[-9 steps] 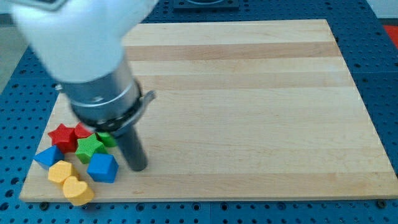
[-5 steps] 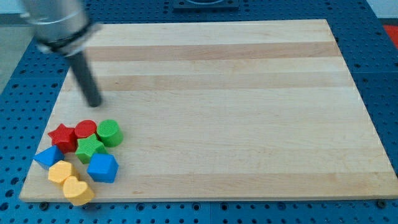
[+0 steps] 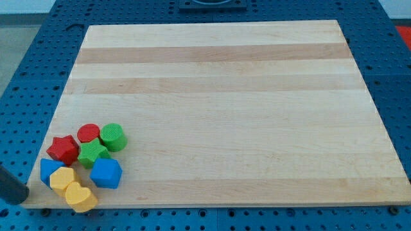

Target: Separate blue triangle and the yellow hexagon

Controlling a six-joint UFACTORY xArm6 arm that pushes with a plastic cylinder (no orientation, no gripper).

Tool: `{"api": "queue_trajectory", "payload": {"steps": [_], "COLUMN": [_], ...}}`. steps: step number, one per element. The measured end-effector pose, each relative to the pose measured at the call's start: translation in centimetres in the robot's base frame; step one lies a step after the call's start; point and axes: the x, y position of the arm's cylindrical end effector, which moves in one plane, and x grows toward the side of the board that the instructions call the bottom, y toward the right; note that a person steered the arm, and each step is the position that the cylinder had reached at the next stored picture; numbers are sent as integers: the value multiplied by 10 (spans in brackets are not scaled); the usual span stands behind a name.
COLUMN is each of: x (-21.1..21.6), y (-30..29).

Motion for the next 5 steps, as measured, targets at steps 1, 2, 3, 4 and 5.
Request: {"api": "queue_trajectory", "payload": {"steps": [1,2,3,4,5], "x": [-1,0,-23,-77,-72], "y": [2,38,38,-1,-1]}}
